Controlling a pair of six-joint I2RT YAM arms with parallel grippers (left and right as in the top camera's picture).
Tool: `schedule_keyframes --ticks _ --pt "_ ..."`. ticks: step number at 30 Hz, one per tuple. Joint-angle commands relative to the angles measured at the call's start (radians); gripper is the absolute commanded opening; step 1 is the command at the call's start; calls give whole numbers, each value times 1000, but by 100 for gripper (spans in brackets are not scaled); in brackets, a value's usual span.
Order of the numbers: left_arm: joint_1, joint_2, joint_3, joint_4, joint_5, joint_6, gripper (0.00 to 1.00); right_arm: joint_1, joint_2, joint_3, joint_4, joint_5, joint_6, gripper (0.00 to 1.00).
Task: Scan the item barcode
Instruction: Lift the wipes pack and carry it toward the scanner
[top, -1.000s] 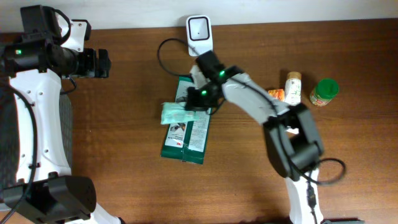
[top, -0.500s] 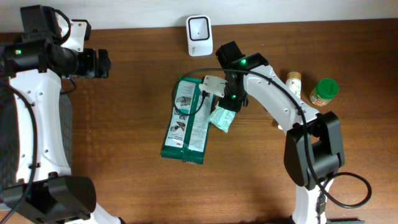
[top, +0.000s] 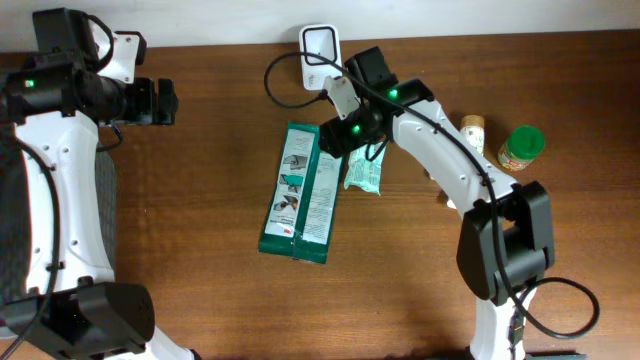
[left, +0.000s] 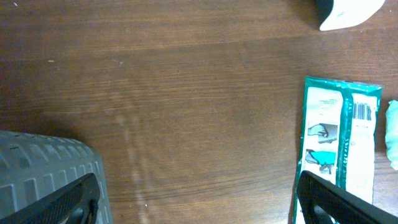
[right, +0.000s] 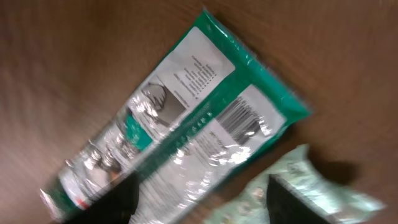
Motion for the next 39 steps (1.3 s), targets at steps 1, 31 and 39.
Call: schedule_keyframes --ticks 1,31,39 --pt "2 -4 5 1 3 -13 99 7 7 -140 73 12 499 28" --pt "2 -4 5 0 3 -13 99 -283 -60 -303 -13 -65 385 57" --pt "2 -4 5 0 3 -13 99 -272 10 -377 155 -122 470 57"
